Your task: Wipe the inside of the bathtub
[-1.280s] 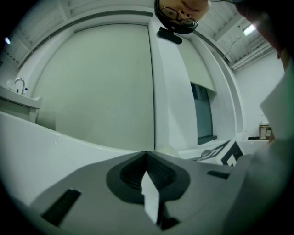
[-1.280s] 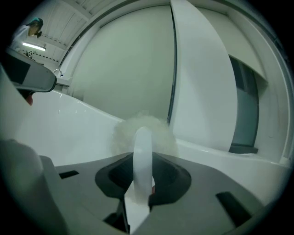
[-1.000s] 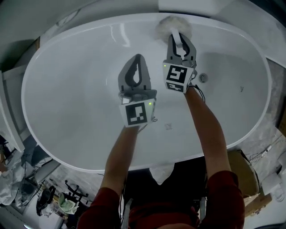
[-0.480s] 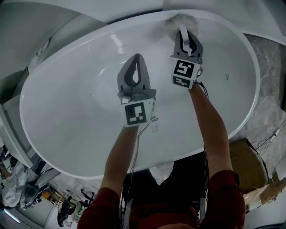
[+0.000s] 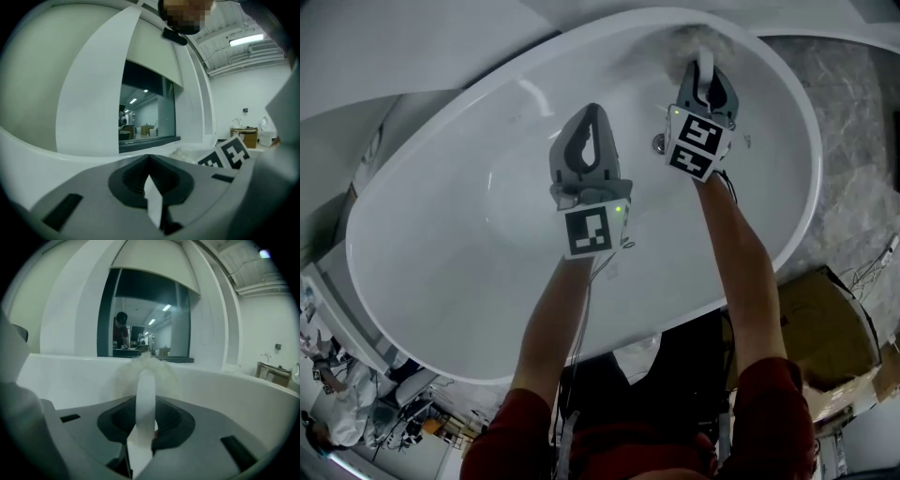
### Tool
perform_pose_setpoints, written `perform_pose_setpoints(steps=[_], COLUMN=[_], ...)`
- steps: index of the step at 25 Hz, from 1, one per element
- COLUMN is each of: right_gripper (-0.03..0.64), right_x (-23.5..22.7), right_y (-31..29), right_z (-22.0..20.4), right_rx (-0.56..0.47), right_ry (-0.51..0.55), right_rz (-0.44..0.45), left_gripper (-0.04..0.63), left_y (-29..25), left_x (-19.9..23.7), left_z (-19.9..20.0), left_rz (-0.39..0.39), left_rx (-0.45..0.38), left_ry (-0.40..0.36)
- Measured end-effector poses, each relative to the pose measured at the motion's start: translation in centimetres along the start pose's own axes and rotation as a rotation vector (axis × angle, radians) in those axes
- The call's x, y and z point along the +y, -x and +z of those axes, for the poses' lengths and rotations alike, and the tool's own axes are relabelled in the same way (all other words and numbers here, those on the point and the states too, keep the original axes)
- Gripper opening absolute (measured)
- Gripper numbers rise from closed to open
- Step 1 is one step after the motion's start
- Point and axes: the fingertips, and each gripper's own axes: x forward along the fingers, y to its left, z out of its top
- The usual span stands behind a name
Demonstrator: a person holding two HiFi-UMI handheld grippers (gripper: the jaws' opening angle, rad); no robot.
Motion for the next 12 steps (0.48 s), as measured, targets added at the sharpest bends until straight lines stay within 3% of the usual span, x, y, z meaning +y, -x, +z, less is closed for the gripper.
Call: perform_pose_setpoints(steps=[12], right_gripper=[0.095], right_x=[-0.6], right_y=[0.3], right_z=[0.0], right_rx=[0.025], right_ry=[0.006], right_rz=[-0.023], left_gripper=[0.015], left_y=[0.4], left_x=[-0.2], left_z=[1.0], left_rz=[-0.004], left_rx=[-0.010], left_ry=[0.014])
